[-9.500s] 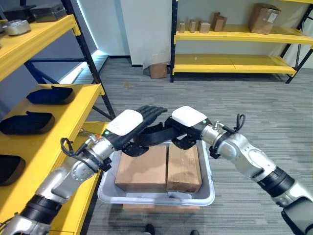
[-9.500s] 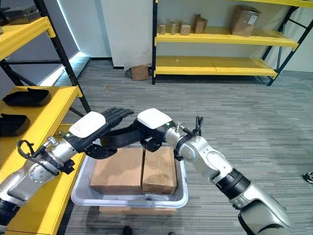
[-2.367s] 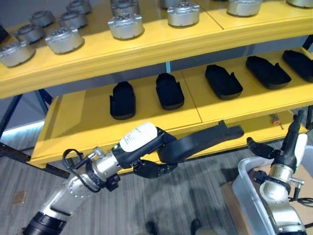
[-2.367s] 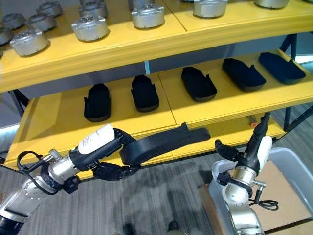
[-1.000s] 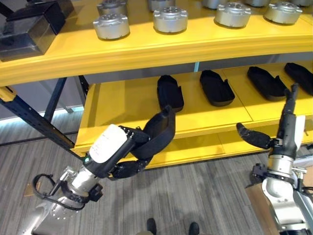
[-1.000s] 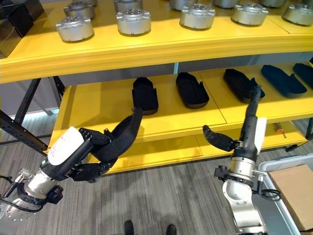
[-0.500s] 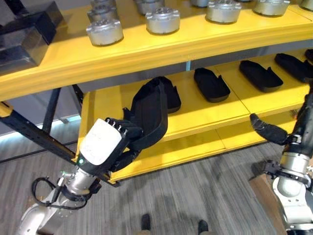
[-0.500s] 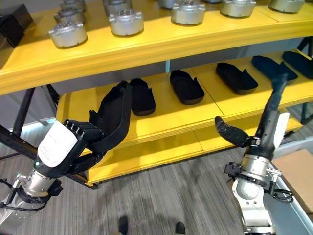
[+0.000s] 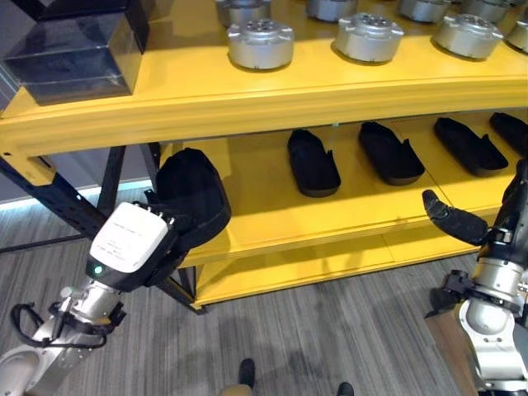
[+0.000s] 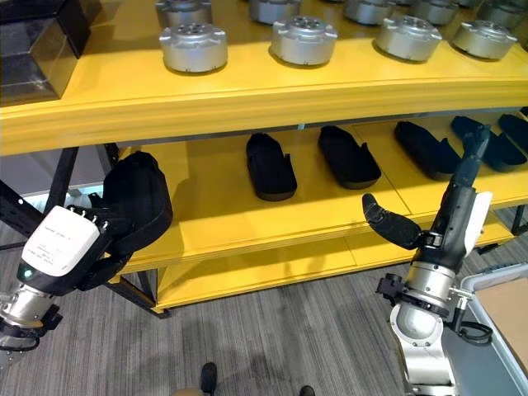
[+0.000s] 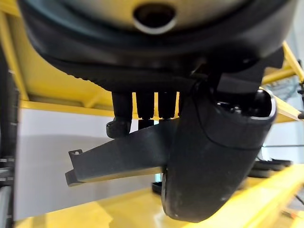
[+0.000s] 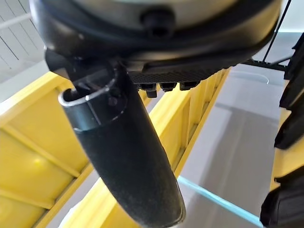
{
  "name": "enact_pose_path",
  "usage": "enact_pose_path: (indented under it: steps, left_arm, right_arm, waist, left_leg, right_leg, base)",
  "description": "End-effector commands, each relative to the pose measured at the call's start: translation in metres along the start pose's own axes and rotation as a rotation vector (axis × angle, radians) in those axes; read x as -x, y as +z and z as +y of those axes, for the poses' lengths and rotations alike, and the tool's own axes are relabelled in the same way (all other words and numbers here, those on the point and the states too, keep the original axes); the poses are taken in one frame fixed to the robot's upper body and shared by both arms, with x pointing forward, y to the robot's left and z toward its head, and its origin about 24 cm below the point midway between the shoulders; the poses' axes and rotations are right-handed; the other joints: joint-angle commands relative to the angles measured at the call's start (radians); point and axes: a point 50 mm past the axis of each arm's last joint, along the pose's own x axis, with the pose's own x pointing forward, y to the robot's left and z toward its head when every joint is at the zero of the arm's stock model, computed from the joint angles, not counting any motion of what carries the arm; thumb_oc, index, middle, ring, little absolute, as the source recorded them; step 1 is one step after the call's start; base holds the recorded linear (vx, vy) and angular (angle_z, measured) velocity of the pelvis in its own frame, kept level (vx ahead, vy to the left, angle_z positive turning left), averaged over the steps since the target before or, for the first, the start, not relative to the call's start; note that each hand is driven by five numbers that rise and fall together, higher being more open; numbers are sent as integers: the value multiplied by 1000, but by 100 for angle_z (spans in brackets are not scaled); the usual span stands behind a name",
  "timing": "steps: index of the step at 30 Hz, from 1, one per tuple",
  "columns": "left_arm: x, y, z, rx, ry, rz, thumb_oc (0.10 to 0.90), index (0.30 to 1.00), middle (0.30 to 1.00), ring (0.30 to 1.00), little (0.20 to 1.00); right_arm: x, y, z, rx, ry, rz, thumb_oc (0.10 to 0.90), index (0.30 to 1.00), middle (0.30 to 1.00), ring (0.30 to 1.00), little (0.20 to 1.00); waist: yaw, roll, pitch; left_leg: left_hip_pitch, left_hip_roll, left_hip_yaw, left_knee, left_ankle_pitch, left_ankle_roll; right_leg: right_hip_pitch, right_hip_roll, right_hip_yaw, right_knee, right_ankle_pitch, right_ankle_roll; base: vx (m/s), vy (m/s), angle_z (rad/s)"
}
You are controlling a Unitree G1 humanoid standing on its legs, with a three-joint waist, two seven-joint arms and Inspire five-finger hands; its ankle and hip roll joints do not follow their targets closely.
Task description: Move parts from the plastic box to the shelf.
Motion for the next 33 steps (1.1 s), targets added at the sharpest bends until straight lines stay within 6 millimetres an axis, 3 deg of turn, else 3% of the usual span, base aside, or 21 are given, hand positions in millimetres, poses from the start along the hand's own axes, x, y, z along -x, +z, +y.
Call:
enact_pose_path:
  steps: [1, 8, 13, 15, 16, 17, 18, 20, 23, 31, 33]
  left_arm:
    - [-24, -9, 35, 4, 276, 28, 400, 300, 300, 300, 300]
    - [-26, -2, 24, 74, 205, 17, 400, 300, 300, 300, 300]
    - [-45, 2, 13, 82, 146, -23, 400, 300, 300, 300, 300]
    - [-50, -6, 2, 83, 99, 33, 400, 300, 300, 300, 300]
    - [-50, -12, -5, 103, 62, 85, 400, 300, 300, 300, 300]
    - [-51, -12, -6, 104, 54, 91, 400, 300, 300, 300, 300]
    - [-60, -10, -13, 134, 20, 99, 400, 300, 300, 300, 300]
    - [-63, -11, -18, 147, 4, 116, 400, 300, 300, 300, 300]
    - [-55, -14, -33, 165, -47, 164, 400, 300, 300, 300, 300]
    - [-45, -21, -59, 188, -167, 269, 400, 300, 300, 300, 300]
    - [-34, -28, -72, 192, -226, 353, 400, 300, 300, 300, 300]
  right_arm:
    - [-30, 39, -13, 19, -47, -271, 900, 1000, 1000, 1000, 1000]
    - [-30, 35, -16, 34, -48, -253, 900, 1000, 1000, 1000, 1000]
    - [-33, 34, -7, 23, -18, -250, 900, 1000, 1000, 1000, 1000]
    - [-34, 37, 3, -1, 22, -263, 900, 1000, 1000, 1000, 1000]
    - [-35, 38, 9, -6, 39, -272, 900, 1000, 1000, 1000, 1000]
    - [-37, 38, 10, 0, 39, -277, 900, 1000, 1000, 1000, 1000]
    - [-37, 38, 12, 15, 35, -275, 900, 1000, 1000, 1000, 1000]
    - [-36, 36, 10, 5, 34, -274, 900, 1000, 1000, 1000, 1000]
    - [-35, 32, 5, -2, 48, -261, 900, 1000, 1000, 1000, 1000]
    - [-38, 33, 12, 11, 107, -273, 900, 1000, 1000, 1000, 1000]
    - [-39, 34, 11, 18, 131, -272, 900, 1000, 1000, 1000, 1000]
  waist:
    - [-26, 49, -91]
    - [-29, 41, -94]
    - [-35, 42, -96]
    - [-31, 51, -90]
    - [-17, 51, -85]
    - [-14, 51, -82]
    - [-52, 50, -64]
    - [-71, 48, -66]
    - [-85, 50, -85]
    - [-92, 56, -89]
    - [-95, 55, -92]
  left_leg:
    - [50, 56, 59, -8, -96, 17]
    - [59, 44, 89, -4, -106, 30]
    - [61, 32, 133, -3, -110, 47]
    - [73, 33, 197, -5, -115, 57]
    - [91, 30, 232, -8, -136, 52]
    - [98, 30, 237, -7, -145, 46]
    - [98, 21, 197, 1, -132, 55]
    - [93, 22, 194, 7, -128, 53]
    - [96, 22, 214, -2, -121, 41]
    - [98, 23, 235, 2, -129, 35]
    - [106, 25, 243, 1, -134, 34]
  right_leg:
    - [-32, 75, 18, 64, -98, -9]
    - [-31, 53, 11, 65, -87, 8]
    - [-47, 54, -26, 112, -99, 7]
    - [-91, 44, -118, 227, -89, 10]
    - [-115, 33, -171, 238, -94, 24]
    - [-106, 46, -175, 197, -95, 26]
    - [-144, 87, -69, 153, -62, 6]
    - [-138, 108, -30, 132, -64, -4]
    - [-107, 120, -9, 56, -46, -5]
    - [-88, 115, -7, 4, -34, -4]
    - [-80, 113, -9, -5, -35, -2]
  base:
    - [48, 80, -26]
    - [26, 87, -16]
    - [-9, 125, -16]
    - [-26, 174, -38]
    - [40, 107, -66]
    - [78, -32, -145]
    - [67, -83, -149]
    - [62, -59, -14]
    - [98, -18, 52]
    - [44, 11, -3]
    - [81, 5, -7]
